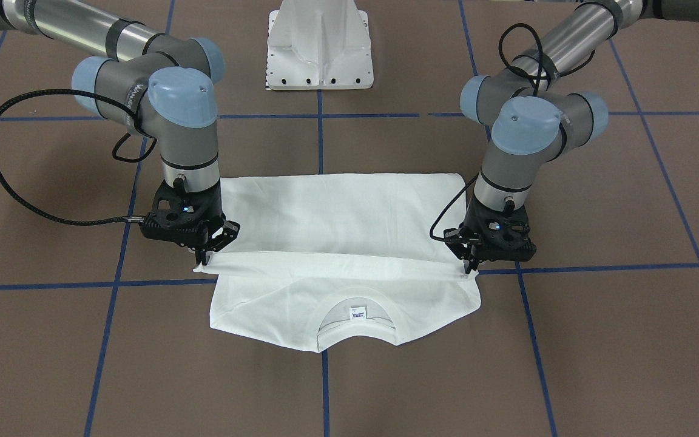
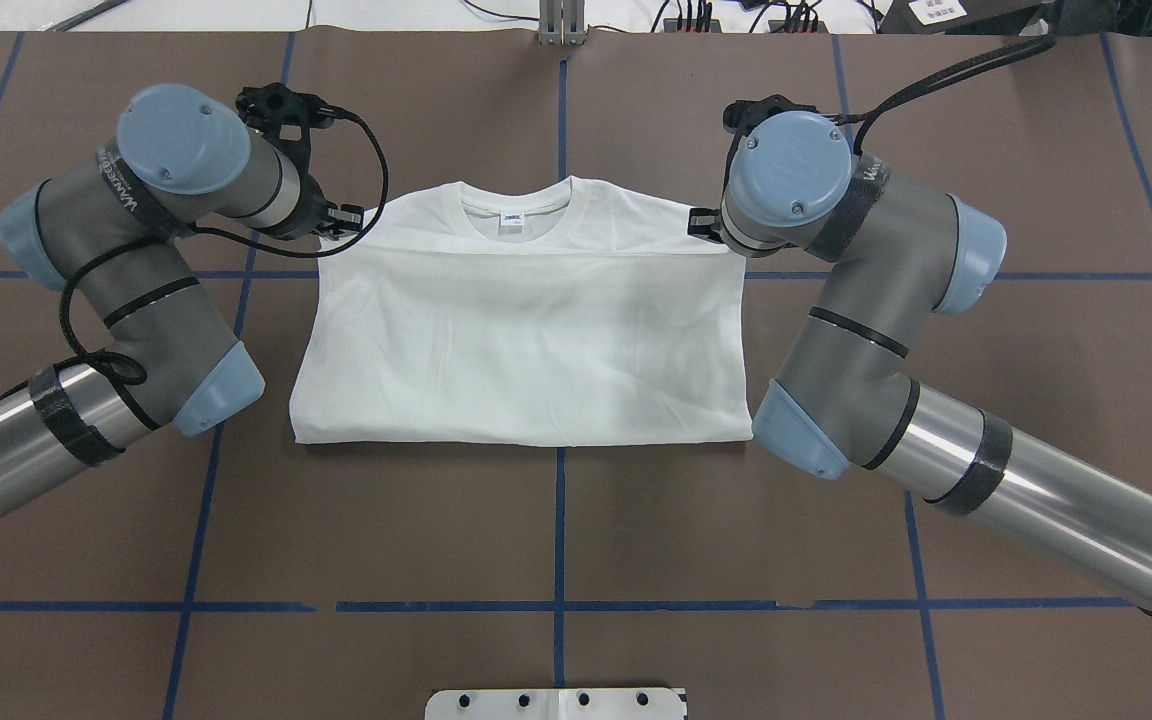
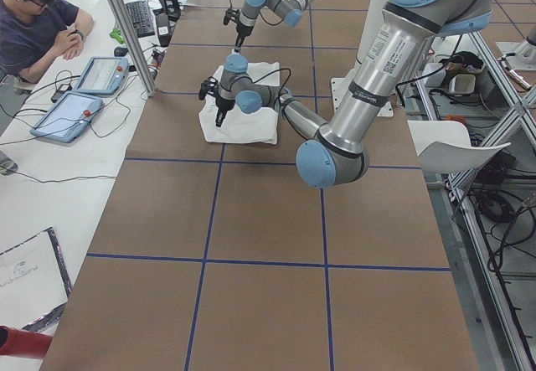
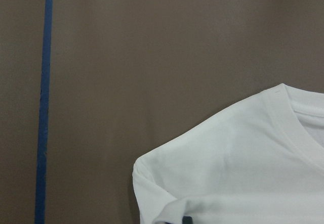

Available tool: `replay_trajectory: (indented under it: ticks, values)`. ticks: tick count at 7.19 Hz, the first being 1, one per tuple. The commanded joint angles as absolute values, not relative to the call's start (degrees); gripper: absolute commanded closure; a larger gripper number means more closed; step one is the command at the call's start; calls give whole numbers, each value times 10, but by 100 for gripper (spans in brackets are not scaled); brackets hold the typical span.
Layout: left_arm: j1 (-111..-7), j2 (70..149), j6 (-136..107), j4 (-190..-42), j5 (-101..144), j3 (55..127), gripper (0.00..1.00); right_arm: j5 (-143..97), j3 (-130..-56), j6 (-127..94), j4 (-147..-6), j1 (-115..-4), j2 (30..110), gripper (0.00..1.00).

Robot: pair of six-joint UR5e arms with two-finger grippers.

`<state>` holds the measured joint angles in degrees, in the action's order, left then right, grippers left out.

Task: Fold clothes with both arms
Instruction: 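Lay the hem down at the collar and open both grippers, then raise the right gripper away while the left gripper moves beside the folded shirt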

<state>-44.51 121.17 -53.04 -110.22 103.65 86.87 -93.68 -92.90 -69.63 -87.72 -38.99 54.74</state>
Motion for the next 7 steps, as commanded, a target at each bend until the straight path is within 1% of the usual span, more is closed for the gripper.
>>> replay_trajectory:
  ticks: [1, 2, 4, 5, 6, 7]
  values:
    - [-446, 1208, -506, -1102, 1039, 873, 60, -960, -929, -702, -881, -402, 551, 21]
    - [-446, 1207, -464, -1101, 1042, 879, 1, -973, -929, -696, -882, -412, 551, 0]
    - [-466, 1202, -448, -1094, 1088, 902, 0, -1105, -929, -633, -882, -492, 554, 0]
    - [-472, 1188, -425, -1102, 1112, 914, 0, -1129, -928, -601, -882, -518, 569, 0]
    - [-465, 1149, -432, -1110, 1117, 951, 0, -1142, -905, -551, -879, -544, 570, 0]
    - [-462, 1142, -434, -1107, 1147, 956, 0, -1157, -879, -507, -875, -560, 570, 0]
